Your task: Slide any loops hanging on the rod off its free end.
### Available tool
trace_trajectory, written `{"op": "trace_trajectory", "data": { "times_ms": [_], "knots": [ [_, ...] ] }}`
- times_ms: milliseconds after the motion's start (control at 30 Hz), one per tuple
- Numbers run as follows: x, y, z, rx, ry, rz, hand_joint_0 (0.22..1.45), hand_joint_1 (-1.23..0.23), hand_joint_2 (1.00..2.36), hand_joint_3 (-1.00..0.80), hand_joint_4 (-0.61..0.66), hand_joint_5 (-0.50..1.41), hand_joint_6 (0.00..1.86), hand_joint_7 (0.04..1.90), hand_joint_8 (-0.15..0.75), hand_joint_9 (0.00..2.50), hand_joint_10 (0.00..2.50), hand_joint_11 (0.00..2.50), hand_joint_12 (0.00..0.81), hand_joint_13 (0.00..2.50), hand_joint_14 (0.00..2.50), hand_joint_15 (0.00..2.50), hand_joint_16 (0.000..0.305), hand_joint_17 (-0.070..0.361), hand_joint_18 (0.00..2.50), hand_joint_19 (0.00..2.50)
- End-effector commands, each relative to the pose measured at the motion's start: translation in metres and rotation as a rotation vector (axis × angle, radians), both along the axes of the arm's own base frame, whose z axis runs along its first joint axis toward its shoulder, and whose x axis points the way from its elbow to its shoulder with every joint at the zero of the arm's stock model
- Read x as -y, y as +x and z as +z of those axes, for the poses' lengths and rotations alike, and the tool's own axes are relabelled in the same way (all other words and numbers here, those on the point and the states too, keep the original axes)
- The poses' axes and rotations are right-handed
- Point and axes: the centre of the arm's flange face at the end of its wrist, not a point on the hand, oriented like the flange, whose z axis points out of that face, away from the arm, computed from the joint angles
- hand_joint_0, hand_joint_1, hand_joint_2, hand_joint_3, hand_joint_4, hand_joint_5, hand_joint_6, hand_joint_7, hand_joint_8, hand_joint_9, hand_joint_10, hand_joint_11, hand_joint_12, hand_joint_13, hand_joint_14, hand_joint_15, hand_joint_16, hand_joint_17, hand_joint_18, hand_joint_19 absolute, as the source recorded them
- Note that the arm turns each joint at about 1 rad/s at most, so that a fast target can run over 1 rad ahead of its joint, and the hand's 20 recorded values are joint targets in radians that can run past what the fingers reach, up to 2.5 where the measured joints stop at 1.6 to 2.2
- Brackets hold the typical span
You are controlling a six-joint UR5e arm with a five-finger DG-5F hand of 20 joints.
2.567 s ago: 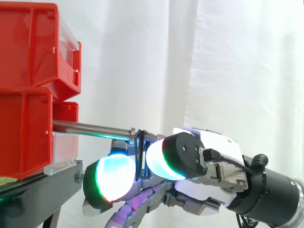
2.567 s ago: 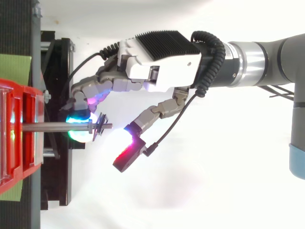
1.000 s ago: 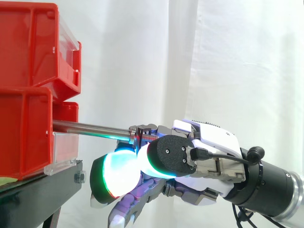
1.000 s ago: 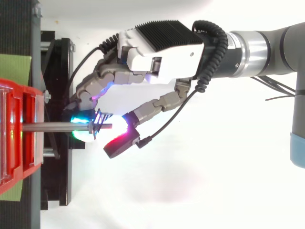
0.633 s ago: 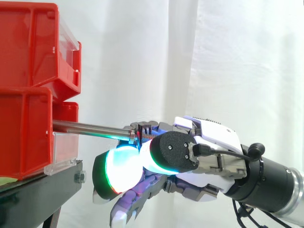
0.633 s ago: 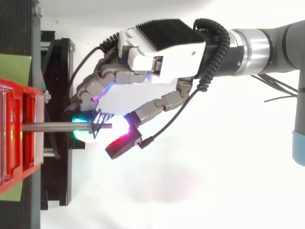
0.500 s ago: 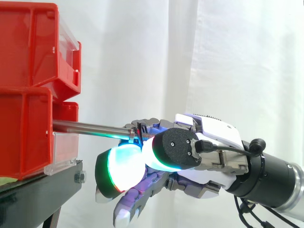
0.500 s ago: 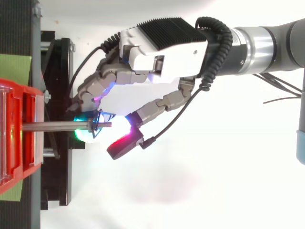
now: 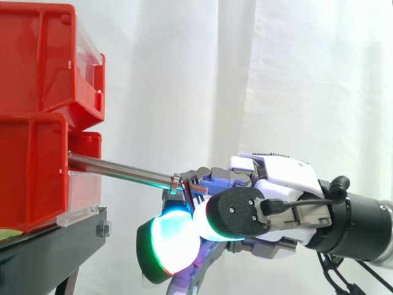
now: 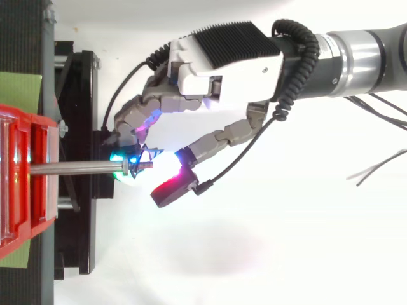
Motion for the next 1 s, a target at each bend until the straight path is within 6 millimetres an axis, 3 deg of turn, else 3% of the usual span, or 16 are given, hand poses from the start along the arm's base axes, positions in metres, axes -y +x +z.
{"op": "trace_trajectory", "data": {
  "times_ms": [0, 300, 533, 967],
  "knots": [
    [0.000, -0.009, 0.005, -0.016, -0.023, 0.001, 0.60, -0.65, 1.03, -0.05, 0.09, -0.21, 0.89, 0.90, 0.297, 0.86, 0.01, 0.24, 0.292, 0.97, 0.01, 0.24, 0.043, 0.097, 0.94, 0.42],
    [-0.004, -0.051, 0.020, -0.050, -0.047, -0.020, 0.60, -0.65, 1.03, -0.06, 0.09, -0.21, 0.89, 0.89, 0.298, 0.86, 0.01, 0.25, 0.289, 0.98, 0.01, 0.24, 0.043, 0.097, 0.95, 0.42],
    [0.002, -0.057, 0.033, -0.066, -0.047, -0.030, 0.61, -0.65, 1.03, -0.06, 0.09, -0.21, 0.89, 0.90, 0.298, 0.87, 0.01, 0.25, 0.290, 0.99, 0.01, 0.24, 0.043, 0.097, 0.95, 0.42],
    [0.006, -0.071, 0.038, -0.202, 0.007, -0.058, 0.63, -0.69, 1.02, -0.19, 0.11, -0.21, 0.87, 0.87, 0.294, 0.86, 0.01, 0.25, 0.288, 0.99, 0.01, 0.24, 0.043, 0.097, 0.96, 0.42]
  ]
}}
